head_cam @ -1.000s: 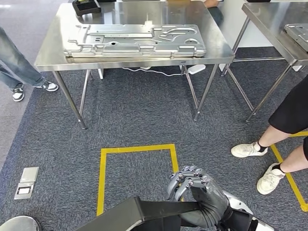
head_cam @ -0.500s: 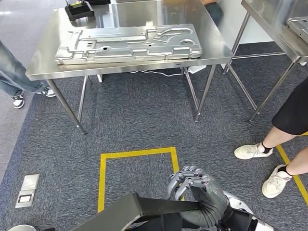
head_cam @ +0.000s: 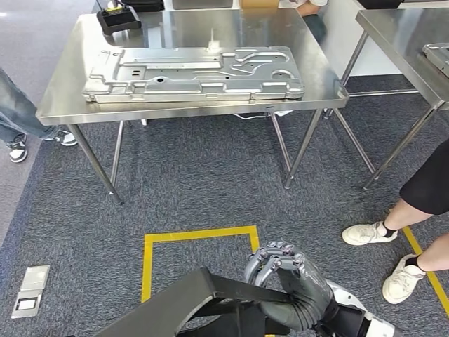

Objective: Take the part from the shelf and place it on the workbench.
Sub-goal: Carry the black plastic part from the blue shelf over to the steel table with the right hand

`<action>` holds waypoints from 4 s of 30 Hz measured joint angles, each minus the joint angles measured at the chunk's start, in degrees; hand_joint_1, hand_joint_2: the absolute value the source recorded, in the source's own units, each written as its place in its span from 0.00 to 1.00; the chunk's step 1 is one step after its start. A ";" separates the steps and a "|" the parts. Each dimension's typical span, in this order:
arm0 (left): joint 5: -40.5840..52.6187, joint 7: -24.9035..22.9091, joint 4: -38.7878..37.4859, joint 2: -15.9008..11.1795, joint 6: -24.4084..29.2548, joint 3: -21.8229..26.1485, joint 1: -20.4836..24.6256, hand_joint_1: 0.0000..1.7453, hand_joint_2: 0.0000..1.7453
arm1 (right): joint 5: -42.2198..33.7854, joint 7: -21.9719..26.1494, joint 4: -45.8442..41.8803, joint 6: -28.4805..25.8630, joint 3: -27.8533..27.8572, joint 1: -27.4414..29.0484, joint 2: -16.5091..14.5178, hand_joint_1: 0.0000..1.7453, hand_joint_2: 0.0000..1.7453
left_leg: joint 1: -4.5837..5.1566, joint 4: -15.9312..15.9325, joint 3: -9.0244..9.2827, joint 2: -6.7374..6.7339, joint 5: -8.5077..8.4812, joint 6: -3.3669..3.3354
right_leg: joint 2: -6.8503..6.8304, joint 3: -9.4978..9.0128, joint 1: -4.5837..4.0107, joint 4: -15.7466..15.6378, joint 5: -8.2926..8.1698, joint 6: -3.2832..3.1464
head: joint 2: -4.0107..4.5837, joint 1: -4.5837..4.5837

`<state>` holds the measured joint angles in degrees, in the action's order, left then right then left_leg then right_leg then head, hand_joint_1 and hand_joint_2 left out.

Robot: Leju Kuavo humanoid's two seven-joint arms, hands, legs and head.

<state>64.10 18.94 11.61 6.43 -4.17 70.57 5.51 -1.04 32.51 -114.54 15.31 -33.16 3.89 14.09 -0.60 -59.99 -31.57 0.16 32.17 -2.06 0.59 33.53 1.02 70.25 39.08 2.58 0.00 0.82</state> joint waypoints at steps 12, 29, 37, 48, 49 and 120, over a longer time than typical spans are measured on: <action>-0.52 -0.03 0.00 0.01 0.40 0.11 -0.16 0.00 1.00 | 0.00 -2.23 -0.63 -1.55 0.66 2.33 0.22 1.00 1.00 | 0.12 -1.61 5.44 -0.07 4.54 2.26 | -0.76 1.96 -0.28 -8.44 -8.25 -2.76 | 0.00 -0.15; -0.34 -1.28 0.00 -0.12 0.61 -0.06 0.98 0.00 1.00 | 1.67 -3.06 -2.01 -3.13 0.88 3.83 1.63 1.00 1.00 | 0.52 -0.26 -1.79 0.07 -0.98 -0.20 | -0.16 -3.57 0.07 -5.10 -2.03 -0.54 | 0.00 0.01; 0.06 -1.80 0.00 0.32 0.84 -0.08 -0.02 0.00 1.00 | -0.06 -3.75 -0.63 -1.40 0.64 1.72 1.66 1.00 1.00 | -0.13 0.03 3.54 0.15 3.10 0.55 | -0.53 3.56 -0.02 -5.28 -7.45 0.16 | 0.00 -0.09; -0.89 -2.25 0.00 0.33 1.23 0.01 -0.41 0.00 1.00 | -0.56 -4.84 0.56 -0.06 0.39 -0.12 1.09 1.00 1.00 | 0.03 -14.69 -4.99 0.09 9.07 3.17 | -0.52 -0.57 -0.06 -8.81 -5.89 -3.19 | 0.00 -0.10; -1.02 -2.14 0.00 0.33 1.23 0.04 -0.51 0.00 1.00 | -0.72 -4.84 0.76 0.16 0.38 -0.33 0.94 1.00 1.00 | 0.12 -14.20 -5.86 0.09 7.92 2.96 | -0.47 -1.28 -0.17 -8.81 -5.37 -3.21 | 0.00 -0.10; -1.11 -0.01 0.00 0.40 -0.11 0.99 -0.15 0.00 1.00 | -0.25 -4.17 0.35 0.57 1.94 0.22 0.15 1.00 1.00 | 0.39 -0.39 -2.14 0.02 -0.83 0.16 | -0.44 -3.07 0.02 -8.10 -2.11 -0.68 | 0.00 -0.14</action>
<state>62.99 18.94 11.61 6.82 -4.28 71.56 5.35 -1.29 28.34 -114.19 15.88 -31.22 4.11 14.24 -0.22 -60.38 -33.70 0.18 31.34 -1.90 0.15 30.46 1.04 62.15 36.97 1.90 0.00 0.69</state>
